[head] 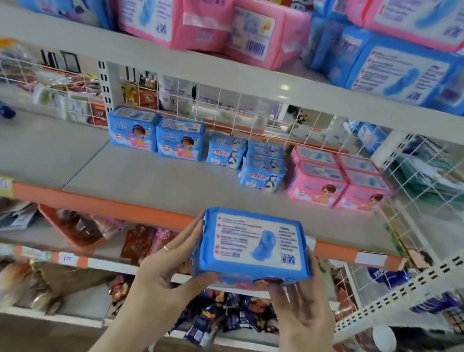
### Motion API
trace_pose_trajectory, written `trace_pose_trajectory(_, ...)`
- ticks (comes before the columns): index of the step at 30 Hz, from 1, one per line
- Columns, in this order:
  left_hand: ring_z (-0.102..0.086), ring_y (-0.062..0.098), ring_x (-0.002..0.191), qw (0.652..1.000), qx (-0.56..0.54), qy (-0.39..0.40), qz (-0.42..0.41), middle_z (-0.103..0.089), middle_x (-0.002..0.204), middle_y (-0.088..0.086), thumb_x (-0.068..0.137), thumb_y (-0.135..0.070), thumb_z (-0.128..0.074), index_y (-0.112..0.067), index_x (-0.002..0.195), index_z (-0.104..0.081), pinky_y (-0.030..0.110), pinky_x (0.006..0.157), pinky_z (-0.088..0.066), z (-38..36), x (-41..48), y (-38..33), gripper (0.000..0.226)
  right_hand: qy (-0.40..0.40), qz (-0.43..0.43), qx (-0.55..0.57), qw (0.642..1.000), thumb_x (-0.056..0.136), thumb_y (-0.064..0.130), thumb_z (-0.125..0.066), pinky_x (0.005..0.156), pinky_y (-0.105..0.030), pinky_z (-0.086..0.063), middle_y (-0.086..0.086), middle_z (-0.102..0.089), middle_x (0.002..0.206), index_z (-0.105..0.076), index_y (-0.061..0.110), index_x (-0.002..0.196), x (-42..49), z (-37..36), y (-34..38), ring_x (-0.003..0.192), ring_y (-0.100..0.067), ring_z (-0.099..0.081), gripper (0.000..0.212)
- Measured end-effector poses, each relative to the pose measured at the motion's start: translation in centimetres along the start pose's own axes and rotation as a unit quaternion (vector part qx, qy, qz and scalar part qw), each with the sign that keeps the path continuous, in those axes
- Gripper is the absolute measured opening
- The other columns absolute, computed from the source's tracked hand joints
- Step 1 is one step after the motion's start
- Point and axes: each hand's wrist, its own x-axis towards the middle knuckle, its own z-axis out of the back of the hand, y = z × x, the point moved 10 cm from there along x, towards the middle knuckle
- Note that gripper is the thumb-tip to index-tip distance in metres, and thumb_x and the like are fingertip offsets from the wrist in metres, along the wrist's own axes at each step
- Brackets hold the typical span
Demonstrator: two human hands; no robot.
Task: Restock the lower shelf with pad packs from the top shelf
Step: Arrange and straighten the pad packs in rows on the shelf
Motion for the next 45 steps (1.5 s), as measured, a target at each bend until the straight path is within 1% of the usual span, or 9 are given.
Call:
trace_pose_trajectory(4, -0.047, -0.003, 0.134, 0.999, 0.021, -0.027, 0.027, -0.054, 0.135, -0.033, 0.064, -0.054, -0.084, -0.071, 0.112, -0.057, 0.018, 0.094, -0.052, -1.3, -0.6, -0.2, 0.058, 0.011, 0.015, -0.026, 0.999, 0.072, 0.023, -0.074, 0.101, -0.035, -0.05, 0.015, -0.066, 0.128, -0.058, 0.066, 0.117, 0.3, 2.1, 0.3, 0.123, -0.007, -0.06, 0.064)
trace_pose_trajectory(7, -0.057, -0.005, 0.12, 0.997, 0.029, -0.047, 0.045, -0.065, 0.124, -0.028, 0.067, -0.037, -0.09, -0.067, 0.109, -0.062, 0.015, 0.088, -0.053, -1.8, -0.9, -0.3, 0.059, 0.028, 0.009, -0.031, 0.999, 0.07, 0.016, -0.072, 0.097, -0.026, -0.052, 0.018, -0.068, 0.124, -0.06, 0.063, 0.118, 0.7, 2.8, 0.4, 0.118, -0.002, -0.061, 0.068)
trace_pose_trajectory(11, -0.071, 0.009, 0.1, 0.99, 0.042, -0.095, 0.099, -0.075, 0.108, -0.014, 0.069, -0.027, -0.08, -0.041, 0.125, -0.062, 0.021, 0.072, -0.059, -1.1, -2.1, 0.5, 0.06, 0.051, -0.024, -0.026, 0.998, 0.081, 0.005, -0.072, 0.086, -0.02, -0.055, 0.018, -0.071, 0.117, -0.059, 0.044, 0.12, 1.1, 2.7, -0.8, 0.111, -0.004, -0.066, 0.056)
trace_pose_trajectory(14, -0.073, 0.009, 0.095, 0.984, 0.052, -0.116, 0.124, -0.074, 0.112, -0.009, 0.069, -0.028, -0.076, -0.03, 0.131, -0.06, 0.022, 0.062, -0.059, 0.0, -3.2, 0.5, 0.064, 0.078, -0.054, -0.02, 0.995, 0.083, 0.008, -0.072, 0.089, -0.029, -0.057, 0.017, -0.073, 0.113, -0.061, 0.04, 0.116, 1.2, 1.3, -2.0, 0.108, -0.007, -0.068, 0.047)
trace_pose_trajectory(23, -0.072, -0.002, 0.084, 0.972, 0.061, -0.185, 0.133, -0.075, 0.086, -0.023, 0.07, -0.031, -0.071, -0.045, 0.102, -0.062, 0.015, 0.056, -0.055, 4.2, -4.7, 0.3, 0.036, 0.135, -0.049, -0.051, 0.988, 0.084, 0.013, -0.074, 0.058, -0.013, -0.053, 0.011, -0.077, 0.095, -0.066, 0.03, 0.118, 0.5, -2.5, -1.1, 0.083, -0.002, -0.072, 0.039)
trace_pose_trajectory(27, -0.073, 0.002, 0.084, 0.97, 0.064, -0.188, 0.143, -0.075, 0.086, -0.022, 0.072, -0.04, -0.07, -0.046, 0.102, -0.062, 0.029, 0.056, -0.061, 7.0, -4.2, 1.2, 0.031, 0.122, -0.035, -0.083, 0.988, 0.075, 0.029, -0.076, 0.063, -0.013, -0.053, 0.021, -0.075, 0.091, -0.067, 0.038, 0.11, 0.5, -4.6, -0.5, 0.081, 0.0, -0.071, 0.037)
trace_pose_trajectory(29, -0.074, 0.005, 0.086, 0.973, 0.062, -0.172, 0.144, -0.076, 0.091, -0.018, 0.074, -0.042, -0.07, -0.045, 0.102, -0.064, 0.034, 0.059, -0.062, 8.7, -3.8, 1.7, 0.029, 0.116, -0.026, -0.089, 0.989, 0.078, 0.024, -0.077, 0.063, -0.012, -0.051, 0.022, -0.075, 0.087, -0.068, 0.036, 0.106, 0.4, -6.4, -0.4, 0.077, 0.001, -0.071, 0.032)
trace_pose_trajectory(33, -0.074, 0.004, 0.086, 0.973, 0.077, -0.162, 0.145, -0.076, 0.091, -0.018, 0.076, -0.043, -0.069, -0.043, 0.101, -0.067, 0.03, 0.06, -0.062, 14.6, -3.1, 1.6, 0.025, 0.121, -0.02, -0.099, 0.988, 0.083, 0.006, -0.075, 0.061, -0.007, -0.047, 0.025, -0.073, 0.079, -0.068, 0.028, 0.098, -0.9, -12.0, -0.8, 0.069, 0.006, -0.068, 0.027)
trace_pose_trajectory(45, -0.073, 0.0, 0.072, 0.961, 0.081, -0.22, 0.15, -0.076, 0.079, -0.017, 0.077, -0.045, -0.065, -0.026, 0.106, -0.074, 0.027, 0.054, -0.058, 31.3, -2.9, 2.6, 0.036, 0.16, -0.006, -0.096, 0.982, 0.088, 0.01, -0.07, 0.069, -0.015, -0.054, 0.008, -0.077, 0.095, -0.069, 0.019, 0.111, -4.4, -28.9, -2.3, 0.086, -0.007, -0.073, 0.025)
